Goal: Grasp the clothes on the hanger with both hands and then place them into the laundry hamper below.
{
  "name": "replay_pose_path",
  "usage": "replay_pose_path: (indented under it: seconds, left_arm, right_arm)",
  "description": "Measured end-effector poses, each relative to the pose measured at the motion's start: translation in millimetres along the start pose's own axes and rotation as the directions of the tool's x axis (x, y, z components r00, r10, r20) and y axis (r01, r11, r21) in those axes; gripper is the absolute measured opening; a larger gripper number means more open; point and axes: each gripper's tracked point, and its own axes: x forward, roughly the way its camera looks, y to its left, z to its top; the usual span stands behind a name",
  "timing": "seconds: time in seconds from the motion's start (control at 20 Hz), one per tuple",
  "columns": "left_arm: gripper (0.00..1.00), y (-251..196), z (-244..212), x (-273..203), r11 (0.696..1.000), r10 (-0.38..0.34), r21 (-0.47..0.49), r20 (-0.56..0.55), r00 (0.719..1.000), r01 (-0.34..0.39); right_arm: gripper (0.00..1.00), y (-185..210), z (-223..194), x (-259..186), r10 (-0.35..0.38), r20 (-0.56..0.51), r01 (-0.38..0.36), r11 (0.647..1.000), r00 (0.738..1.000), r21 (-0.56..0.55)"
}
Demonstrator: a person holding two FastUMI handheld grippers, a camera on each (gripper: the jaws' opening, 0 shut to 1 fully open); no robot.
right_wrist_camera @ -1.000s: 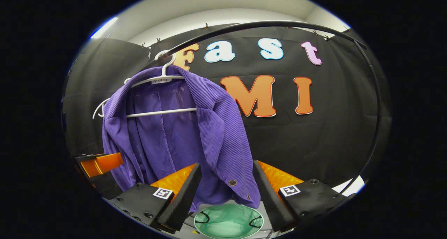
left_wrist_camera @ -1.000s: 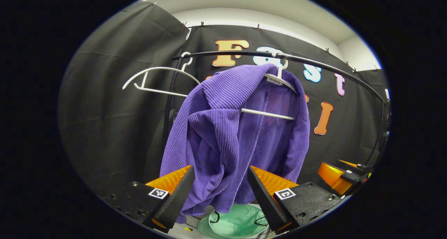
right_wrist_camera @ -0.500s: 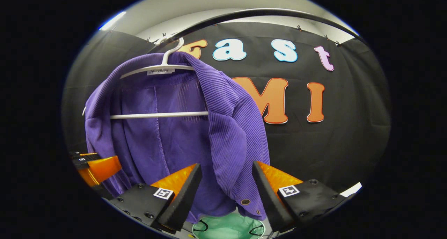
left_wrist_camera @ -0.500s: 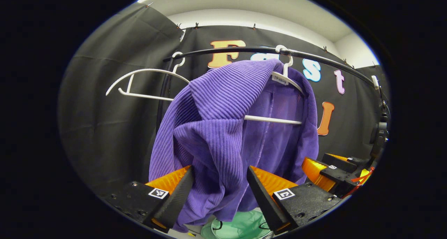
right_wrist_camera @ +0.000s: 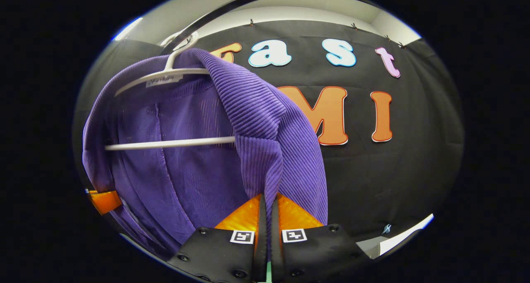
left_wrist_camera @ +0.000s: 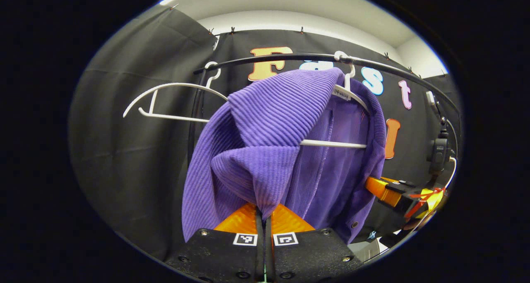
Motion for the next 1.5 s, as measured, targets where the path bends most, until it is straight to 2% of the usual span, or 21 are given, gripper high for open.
replay_pose_path:
  seconds: [0.25,0.45,0.65,0.85,1.05,1.2,1.3,1.4,1.5]
  left_arm:
    - [0.0,11.7,17.2,-19.0,1.0,-0.022,0.009,0.01,1.0,0.021]
    - [0.0,18.4,51.1,-33.6,0.999,-0.043,0.016,0.067,0.997,0.042]
    - [0.0,29.9,83.8,-45.3,0.999,-0.045,-0.021,0.101,0.994,0.047]
    - [0.0,46.0,119.6,-59.9,0.999,-0.02,-0.033,0.163,0.986,0.026]
    - [0.0,64.5,145.1,-62.4,1.0,0.008,-0.025,0.208,0.978,-0.002]
    - [0.0,69.8,158.3,-59.7,1.0,0.014,-0.002,0.231,0.973,-0.013]
    - [0.0,72.5,167.9,-61.2,0.999,0.018,0.022,0.249,0.968,-0.024]
    - [0.0,75.6,175.7,-59.4,0.999,0.017,0.039,0.258,0.966,-0.028]
    - [0.0,76.5,176.1,-56.6,0.999,0.012,0.046,0.254,0.967,-0.025]
  right_arm:
    - [0.11,-28.5,13.9,3.3,0.046,-0.025,-0.043,0.995,0.999,0.089]
    - [0.11,-53.4,38.4,12.1,0.081,-0.024,-0.076,0.981,0.996,0.177]
    - [0.11,-70.5,62.7,22.8,0.151,-0.002,-0.14,0.921,0.989,0.363]
    - [0.11,-81.1,82.8,23.3,0.205,0.042,-0.203,0.881,0.978,0.427]
    - [0.11,-90.6,105.1,12.4,0.266,0.104,-0.282,0.824,0.958,0.492]
    - [0.11,-104.4,118.6,12.2,0.262,0.139,-0.295,0.797,0.955,0.527]
    - [0.11,-113.4,129.7,10.3,0.25,0.164,-0.299,0.794,0.954,0.53]
    - [0.11,-117.5,143.0,12.3,0.255,0.192,-0.319,0.771,0.948,0.551]
    - [0.11,-122.5,149.0,18.2,0.25,0.199,-0.319,0.767,0.948,0.556]
